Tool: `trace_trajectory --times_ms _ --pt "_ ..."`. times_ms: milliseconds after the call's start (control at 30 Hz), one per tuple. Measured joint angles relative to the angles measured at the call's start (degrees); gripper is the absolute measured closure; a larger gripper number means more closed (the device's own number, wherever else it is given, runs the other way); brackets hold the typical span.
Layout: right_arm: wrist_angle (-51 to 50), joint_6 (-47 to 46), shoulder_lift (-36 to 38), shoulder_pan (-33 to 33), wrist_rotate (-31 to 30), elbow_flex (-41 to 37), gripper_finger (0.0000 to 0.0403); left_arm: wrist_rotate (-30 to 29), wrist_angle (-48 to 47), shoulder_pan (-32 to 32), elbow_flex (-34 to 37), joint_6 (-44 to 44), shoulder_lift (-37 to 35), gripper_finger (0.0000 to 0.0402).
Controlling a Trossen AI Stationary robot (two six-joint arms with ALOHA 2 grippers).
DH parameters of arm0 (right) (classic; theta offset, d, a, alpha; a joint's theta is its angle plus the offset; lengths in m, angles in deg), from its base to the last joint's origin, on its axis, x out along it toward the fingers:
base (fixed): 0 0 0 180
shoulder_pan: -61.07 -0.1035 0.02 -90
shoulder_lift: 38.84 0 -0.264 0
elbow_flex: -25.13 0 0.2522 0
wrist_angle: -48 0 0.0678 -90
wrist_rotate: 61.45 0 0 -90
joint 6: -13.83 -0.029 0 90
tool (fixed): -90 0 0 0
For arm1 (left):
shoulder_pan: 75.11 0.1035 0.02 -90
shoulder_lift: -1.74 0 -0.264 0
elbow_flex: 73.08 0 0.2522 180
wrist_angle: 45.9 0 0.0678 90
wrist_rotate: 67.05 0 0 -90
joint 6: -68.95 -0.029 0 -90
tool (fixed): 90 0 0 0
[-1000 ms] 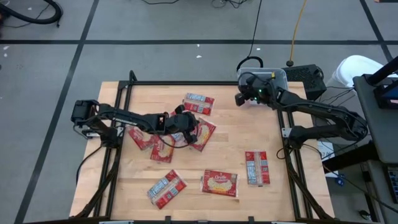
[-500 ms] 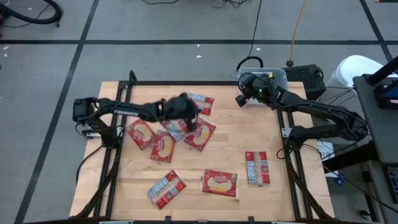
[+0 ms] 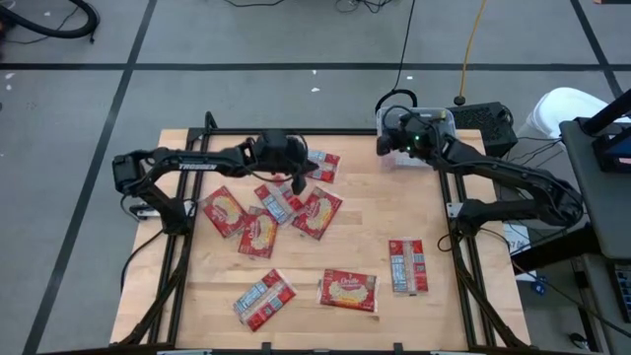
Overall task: Sort popcorn bags into baskets
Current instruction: Adjust the popcorn bag in the transparent container
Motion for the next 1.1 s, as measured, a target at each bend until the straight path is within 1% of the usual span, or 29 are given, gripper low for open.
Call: trace_trajectory --times_ms 33,133,233,300,400,467,533,567,667,733,933,1000,1100 --pt "0.0 -2.9 0.3 -0.2 0.4 0.2 0.0341 0.5 -0.5 -0.4 0.0 0.4 -0.3 0.0376" --pt "-0.3 -7.2 0.4 -0.5 0.8 1.8 0.0341 0.5 -1.8 -1.8 -0.1 0.0 -0.6 0.0376" --pt "-1.8 -7.8 0.3 -0.2 6.2 4.9 0.0342 0.4 -4.0 -3.2 0.1 -0.3 -0.3 0.0376" --pt "-5.8 -7.6 0.4 0.1 8.6 8.4 0.0342 0.6 -4.3 -4.0 0.1 -0.2 -0.5 0.0376" --pt "-13.7 -4.8 0.3 0.2 9.5 13.8 0.0342 0.7 -4.9 -4.8 0.1 1.9 -0.4 0.0376" --pt "-18.8 -2.0 0.3 1.0 9.7 17.4 0.0342 0.5 -4.8 -5.3 0.0 4.8 -0.4 0.0376" --pt "-24.1 -1.2 0.3 2.8 10.1 20.9 0.0342 0.5 -4.7 -6.1 0.0 9.0 -0.4 0.0376" --pt "-26.4 -0.7 0.2 4.0 11.4 22.4 0.0342 0.2 -4.7 -6.5 0.0 11.6 -0.4 0.0376" --pt "-30.3 3.0 -0.4 8.2 17.2 25.8 0.0341 -3.2 -4.1 -8.5 -0.4 18.2 -0.4 0.0376" --pt "-32.6 3.6 -1.3 11.1 20.6 27.3 0.0341 -5.8 -4.0 -10.0 -0.8 20.6 -0.4 0.0376" --pt "-37.2 6.4 -7.4 18.4 29.7 28.0 0.0341 -15.3 -4.1 -14.8 -2.1 26.9 -0.4 0.0376" --pt "-37.1 9.4 -10.1 19.7 32.0 28.0 0.0341 -17.6 -4.1 -16.0 -3.0 27.8 -0.4 0.0376" --pt "-35.7 11.3 -14.5 21.4 32.4 28.0 0.0338 -19.7 -4.0 -17.5 -4.4 27.9 -0.4 0.0376"
